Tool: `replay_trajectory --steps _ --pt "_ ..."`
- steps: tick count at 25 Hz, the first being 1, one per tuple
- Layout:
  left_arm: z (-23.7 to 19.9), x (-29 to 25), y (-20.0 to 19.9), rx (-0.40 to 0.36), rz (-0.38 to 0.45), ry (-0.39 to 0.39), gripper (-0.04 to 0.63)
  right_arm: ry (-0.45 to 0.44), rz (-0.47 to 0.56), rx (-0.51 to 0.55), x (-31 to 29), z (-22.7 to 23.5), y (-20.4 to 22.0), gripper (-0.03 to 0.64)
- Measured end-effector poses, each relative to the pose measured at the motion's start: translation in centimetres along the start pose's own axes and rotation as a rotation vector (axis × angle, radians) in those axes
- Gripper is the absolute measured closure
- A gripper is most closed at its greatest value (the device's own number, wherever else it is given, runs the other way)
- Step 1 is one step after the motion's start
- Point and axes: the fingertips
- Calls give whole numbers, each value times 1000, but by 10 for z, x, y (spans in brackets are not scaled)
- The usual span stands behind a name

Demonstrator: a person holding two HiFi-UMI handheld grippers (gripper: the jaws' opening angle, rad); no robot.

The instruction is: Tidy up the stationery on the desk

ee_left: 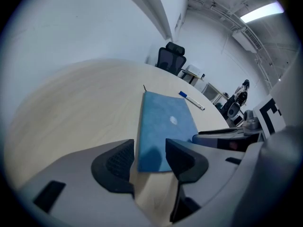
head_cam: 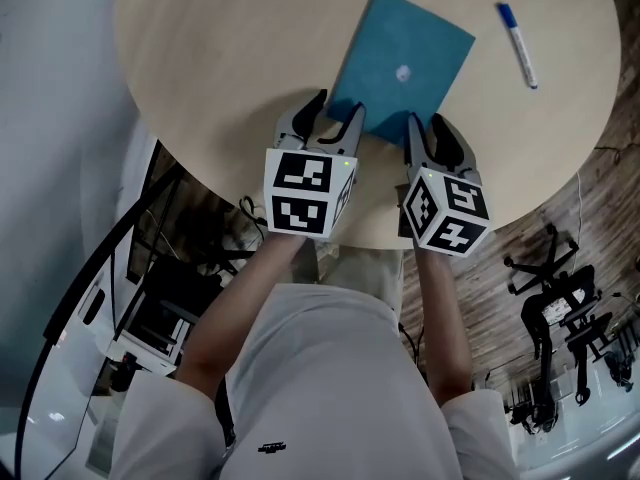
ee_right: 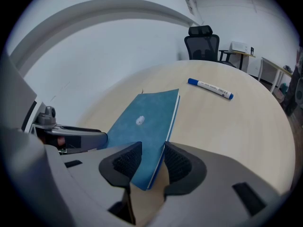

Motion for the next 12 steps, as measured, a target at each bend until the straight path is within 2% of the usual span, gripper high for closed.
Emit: replay_trajectory --steps 3,6,12 --pt "4 -6 8 -8 -42 45 393 4 5 -25 -2 0 0 449" --pt "7 -4 11 -15 -48 61 391 7 11 -20 -4 -2 -1 449" --pt "2 8 28 46 -80 60 391 -9 -3 18 -8 -12 0 449"
Point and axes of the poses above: the fingertips, and each gripper's own axes: x backward along the fingers, z to its right, y out of its underside, and after that the axes turned 14 degrees about -y, right-handed
